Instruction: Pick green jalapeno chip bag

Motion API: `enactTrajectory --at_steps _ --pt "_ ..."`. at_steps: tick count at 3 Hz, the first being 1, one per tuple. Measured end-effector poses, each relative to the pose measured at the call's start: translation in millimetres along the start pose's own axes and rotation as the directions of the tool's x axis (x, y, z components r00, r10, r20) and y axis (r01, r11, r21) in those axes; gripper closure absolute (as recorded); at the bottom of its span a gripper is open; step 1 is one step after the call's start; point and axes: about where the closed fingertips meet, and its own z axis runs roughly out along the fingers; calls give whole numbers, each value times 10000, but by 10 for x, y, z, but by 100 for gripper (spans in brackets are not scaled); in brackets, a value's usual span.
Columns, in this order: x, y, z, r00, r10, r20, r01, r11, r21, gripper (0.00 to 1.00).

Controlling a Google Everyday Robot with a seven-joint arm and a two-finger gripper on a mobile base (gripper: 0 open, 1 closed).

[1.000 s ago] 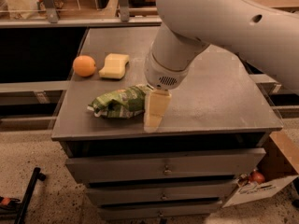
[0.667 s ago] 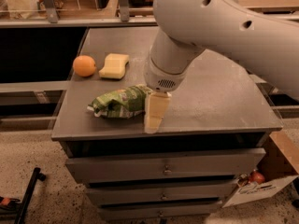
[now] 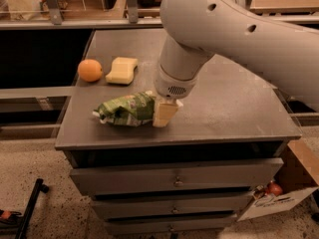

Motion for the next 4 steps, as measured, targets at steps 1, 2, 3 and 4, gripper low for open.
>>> enactTrajectory --at_steps 1,2,3,4 --pt "22 1 22 10000 33 -52 -33 9999 -116 64" --pt "31 -35 -8 9993 303 219 -291 9982 -517 87" --pt "58 -216 -304 9961 558 686 -510 9963 -697 100" --pt "73 -465 -856 9860 1117 1236 -1104 9937 -180 100"
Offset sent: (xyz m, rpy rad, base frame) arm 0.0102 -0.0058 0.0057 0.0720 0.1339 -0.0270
